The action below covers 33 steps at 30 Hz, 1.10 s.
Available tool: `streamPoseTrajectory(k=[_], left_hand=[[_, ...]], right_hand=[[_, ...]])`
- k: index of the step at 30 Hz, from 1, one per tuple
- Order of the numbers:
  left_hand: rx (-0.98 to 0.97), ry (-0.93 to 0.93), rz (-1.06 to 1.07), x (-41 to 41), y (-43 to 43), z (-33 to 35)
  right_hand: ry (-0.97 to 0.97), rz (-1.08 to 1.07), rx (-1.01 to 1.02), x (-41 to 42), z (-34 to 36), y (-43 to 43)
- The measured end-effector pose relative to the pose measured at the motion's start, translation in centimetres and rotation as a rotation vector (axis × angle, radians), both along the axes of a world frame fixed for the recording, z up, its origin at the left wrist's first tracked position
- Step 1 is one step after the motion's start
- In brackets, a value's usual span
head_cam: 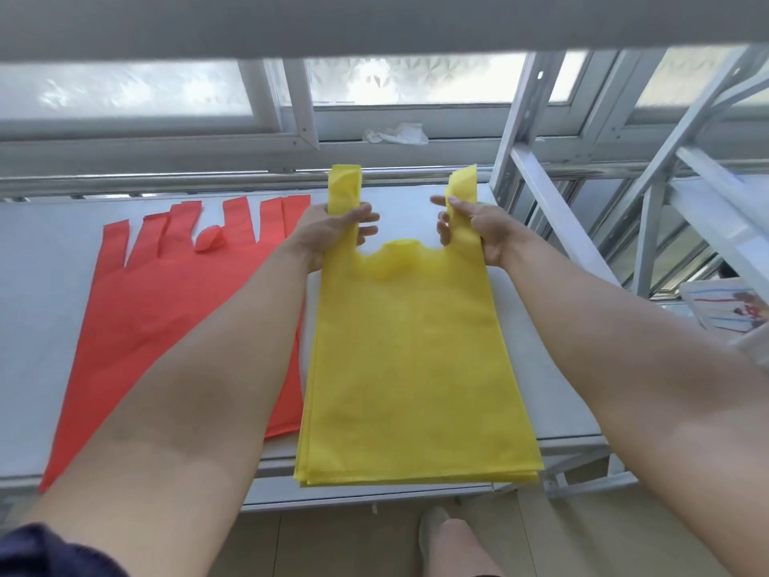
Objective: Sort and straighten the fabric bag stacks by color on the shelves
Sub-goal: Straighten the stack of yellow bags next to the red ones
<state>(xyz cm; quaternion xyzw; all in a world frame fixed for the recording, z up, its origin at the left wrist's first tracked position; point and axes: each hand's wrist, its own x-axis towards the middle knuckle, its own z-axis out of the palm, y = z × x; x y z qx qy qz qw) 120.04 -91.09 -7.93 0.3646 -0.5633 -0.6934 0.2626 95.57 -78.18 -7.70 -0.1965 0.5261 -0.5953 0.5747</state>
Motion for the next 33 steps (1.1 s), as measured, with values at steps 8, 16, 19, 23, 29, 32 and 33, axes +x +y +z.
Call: streamPoseTrajectory(k=[8, 16, 19, 23, 29, 32, 33], left_hand=[[-0.160, -0.445, 0.283, 0.6, 0.1, 0.2], [-0.258, -0.672, 0.222, 6.2, 8.2, -1.4], [-0.451, -0.693, 0.186, 7.8, 11.2, -3.1], [-0.659, -0.750, 0.178, 7.7, 12.8, -3.4], [-0.765, -0.781, 0.163, 6.7, 11.5, -2.9], [-0.767, -0.863, 0.146, 6.2, 11.8, -2.6], [-0.796, -0.908, 0.161, 6.0, 11.8, -2.5]], right_hand=[[0.719, -0.180, 0.329, 0.6, 0.2, 1.4], [0.984, -0.031, 0.522, 6.2, -0.1, 13.5], [1.103, -0.006, 0.505, 8.7, 0.1, 16.6], [1.227, -0.056, 0.448, 9.7, -0.9, 17.3], [1.309, -0.091, 0.439, 8.9, -1.8, 16.1], [1.337, -0.071, 0.488, 9.2, -2.0, 16.1], [1.393, -0.075, 0.490, 9.3, -1.8, 15.8]])
